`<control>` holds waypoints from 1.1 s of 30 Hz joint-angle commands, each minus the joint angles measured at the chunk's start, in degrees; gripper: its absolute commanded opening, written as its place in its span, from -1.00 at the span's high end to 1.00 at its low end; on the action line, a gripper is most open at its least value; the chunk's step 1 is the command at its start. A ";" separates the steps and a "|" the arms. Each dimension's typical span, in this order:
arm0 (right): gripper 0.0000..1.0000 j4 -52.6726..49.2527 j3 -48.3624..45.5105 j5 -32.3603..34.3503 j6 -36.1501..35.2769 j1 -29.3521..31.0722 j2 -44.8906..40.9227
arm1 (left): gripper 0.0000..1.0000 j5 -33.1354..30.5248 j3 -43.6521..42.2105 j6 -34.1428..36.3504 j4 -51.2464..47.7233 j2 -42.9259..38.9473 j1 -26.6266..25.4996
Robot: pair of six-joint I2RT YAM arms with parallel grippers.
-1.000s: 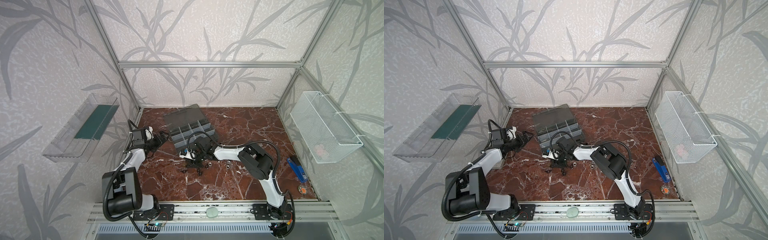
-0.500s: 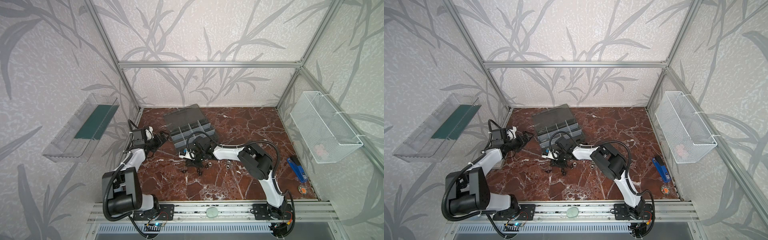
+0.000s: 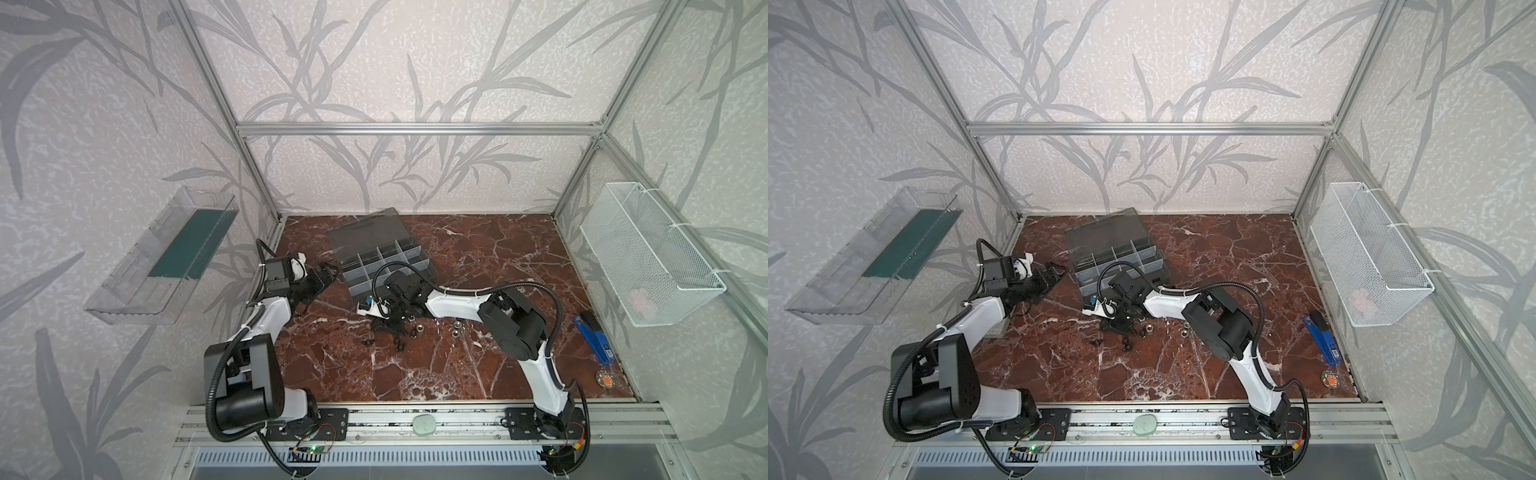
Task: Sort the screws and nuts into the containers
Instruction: 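Lift the brass wing nut and carry it over an organizer compartment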
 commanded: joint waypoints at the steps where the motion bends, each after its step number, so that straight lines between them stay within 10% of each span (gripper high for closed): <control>1: 0.99 -1.25 1.15 -0.92 0.07 0.11 -4.29 | -0.99 0.10 1.56 0.44 -0.65 0.44 -0.08; 17: 1.00 -0.15 7.71 -3.37 1.03 -3.56 -6.98 | -0.99 0.48 1.37 0.00 -0.29 0.39 -0.09; 33: 1.00 10.35 21.19 13.52 11.66 -4.55 4.94 | -0.99 0.70 1.17 -0.11 -0.12 0.20 -0.08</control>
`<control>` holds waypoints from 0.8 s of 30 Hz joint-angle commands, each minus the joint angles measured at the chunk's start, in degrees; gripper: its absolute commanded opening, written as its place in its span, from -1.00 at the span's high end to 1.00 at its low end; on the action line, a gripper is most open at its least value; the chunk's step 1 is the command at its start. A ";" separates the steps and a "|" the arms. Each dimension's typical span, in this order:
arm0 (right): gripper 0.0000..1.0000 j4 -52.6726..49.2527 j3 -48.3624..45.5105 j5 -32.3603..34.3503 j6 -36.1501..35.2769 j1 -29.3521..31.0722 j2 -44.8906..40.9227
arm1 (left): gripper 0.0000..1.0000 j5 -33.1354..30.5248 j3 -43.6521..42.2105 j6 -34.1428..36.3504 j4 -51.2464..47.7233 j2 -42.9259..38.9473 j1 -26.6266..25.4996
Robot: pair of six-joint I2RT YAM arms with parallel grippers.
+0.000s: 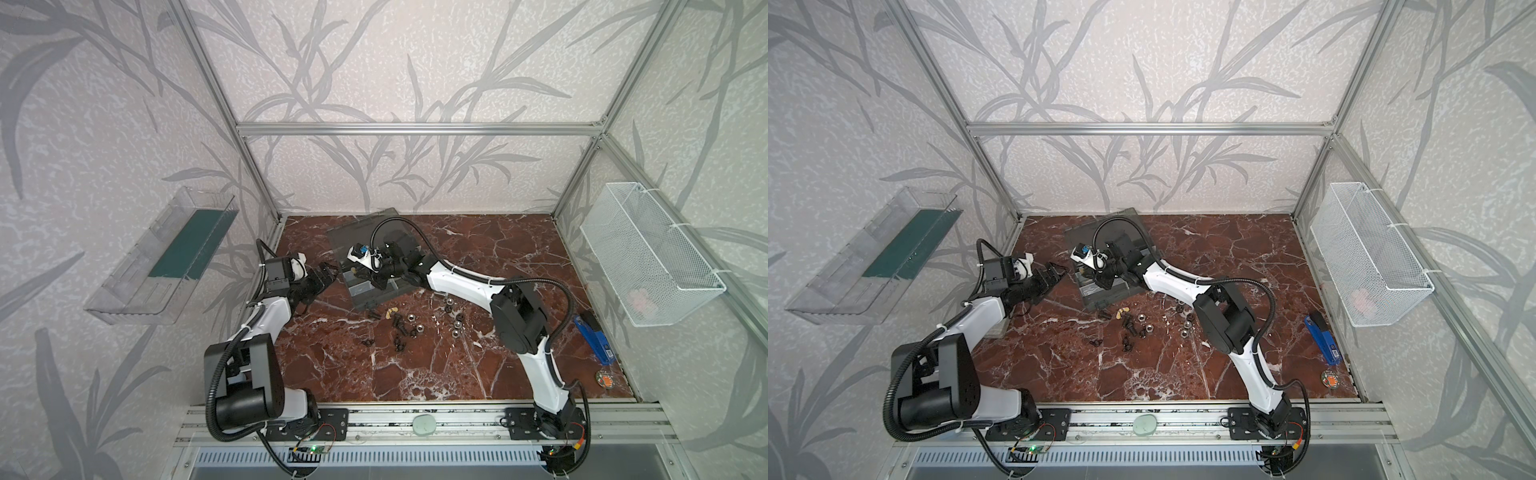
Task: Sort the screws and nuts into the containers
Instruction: 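Lift the brass wing nut and carry it over an organizer compartment, then lower the brass wing nut into the compartment and open the right gripper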
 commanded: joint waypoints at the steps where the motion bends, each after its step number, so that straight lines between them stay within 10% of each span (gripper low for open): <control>1: 1.00 5.77 1.40 6.93 4.75 -0.01 2.57 | -0.99 0.52 1.14 -0.04 -0.16 0.01 -0.14; 24: 1.00 10.64 1.05 10.49 7.46 0.08 8.13 | -0.99 0.78 1.27 -0.04 -0.25 -0.14 -0.09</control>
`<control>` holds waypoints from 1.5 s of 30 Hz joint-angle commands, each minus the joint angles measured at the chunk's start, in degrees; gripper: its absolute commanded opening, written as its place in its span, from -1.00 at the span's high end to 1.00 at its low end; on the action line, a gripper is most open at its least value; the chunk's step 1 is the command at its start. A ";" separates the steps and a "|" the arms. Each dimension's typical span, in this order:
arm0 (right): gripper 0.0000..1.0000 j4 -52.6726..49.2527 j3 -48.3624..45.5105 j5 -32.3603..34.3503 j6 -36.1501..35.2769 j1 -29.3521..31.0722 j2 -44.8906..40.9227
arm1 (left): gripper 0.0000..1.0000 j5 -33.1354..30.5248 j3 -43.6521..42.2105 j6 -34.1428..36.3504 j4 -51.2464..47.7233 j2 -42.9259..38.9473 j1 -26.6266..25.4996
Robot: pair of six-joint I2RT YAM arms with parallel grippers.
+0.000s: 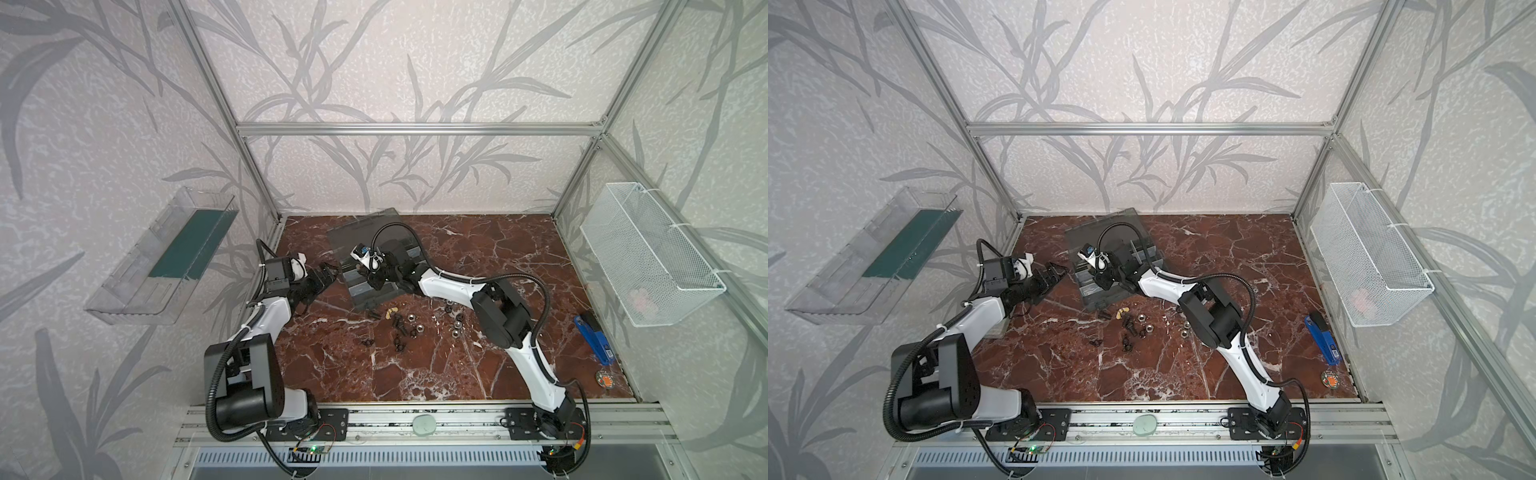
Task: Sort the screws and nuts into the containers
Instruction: 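Lower the brass wing nut into the compartment and open the right gripper, then move the right gripper back to the second brass wing nut on the table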
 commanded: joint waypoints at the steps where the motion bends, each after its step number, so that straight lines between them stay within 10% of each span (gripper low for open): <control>1: 1.00 1.79 1.01 -0.21 0.67 0.08 1.47 | -0.99 0.78 1.27 -0.05 -0.25 -0.09 -0.11; 27: 0.87 2.16 2.06 -2.06 0.89 1.14 3.55 | -0.99 1.11 0.96 0.11 -0.07 -0.32 -0.13; 33: 0.37 2.30 1.89 -1.80 0.81 1.25 3.15 | -0.99 1.21 1.08 0.11 -0.16 -0.22 -0.13; 45: 0.11 3.57 -2.07 -1.61 -0.92 1.22 -3.00 | -0.99 1.25 1.06 -0.07 0.01 -0.23 -0.12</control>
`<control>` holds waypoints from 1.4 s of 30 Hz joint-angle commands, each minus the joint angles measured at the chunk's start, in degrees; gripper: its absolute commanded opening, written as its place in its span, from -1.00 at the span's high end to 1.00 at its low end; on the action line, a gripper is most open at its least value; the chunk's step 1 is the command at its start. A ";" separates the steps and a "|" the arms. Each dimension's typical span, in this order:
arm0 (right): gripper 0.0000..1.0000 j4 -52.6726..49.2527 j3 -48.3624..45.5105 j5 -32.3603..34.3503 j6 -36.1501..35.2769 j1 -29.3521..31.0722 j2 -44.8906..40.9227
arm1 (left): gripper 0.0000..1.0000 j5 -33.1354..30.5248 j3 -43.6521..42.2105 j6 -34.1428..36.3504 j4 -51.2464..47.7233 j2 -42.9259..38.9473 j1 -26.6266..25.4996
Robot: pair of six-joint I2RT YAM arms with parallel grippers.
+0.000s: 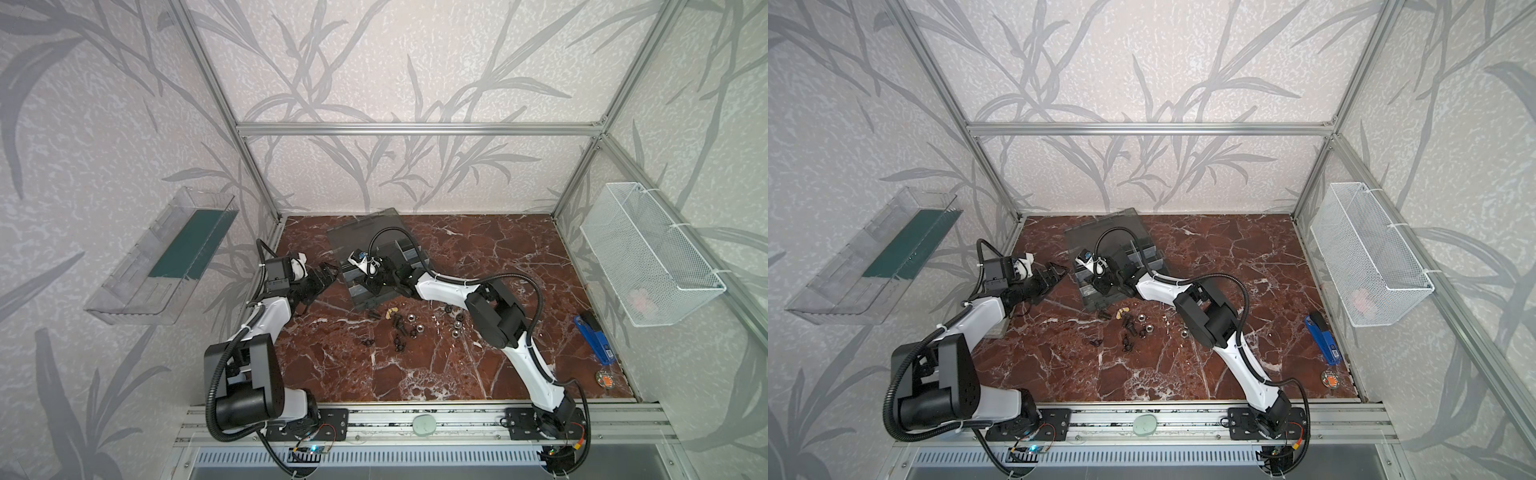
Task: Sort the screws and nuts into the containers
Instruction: 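Move the right gripper back to the second brass wing nut on the table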
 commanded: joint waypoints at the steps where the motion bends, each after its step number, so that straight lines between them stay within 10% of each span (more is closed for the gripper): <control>1: 0.09 1.08 -1.99 -0.64 -1.08 0.24 -5.83 | -0.99 0.71 1.08 -0.05 -0.06 -0.22 -0.09; 16: -0.16 -15.96 -16.81 -10.87 -9.89 0.00 -23.43 | -0.99 0.71 1.36 -0.59 0.69 0.60 -0.62; 42: -0.23 -35.92 -13.38 2.91 -30.50 -0.19 -16.48 | -0.99 0.42 1.55 -0.35 0.37 0.92 -1.51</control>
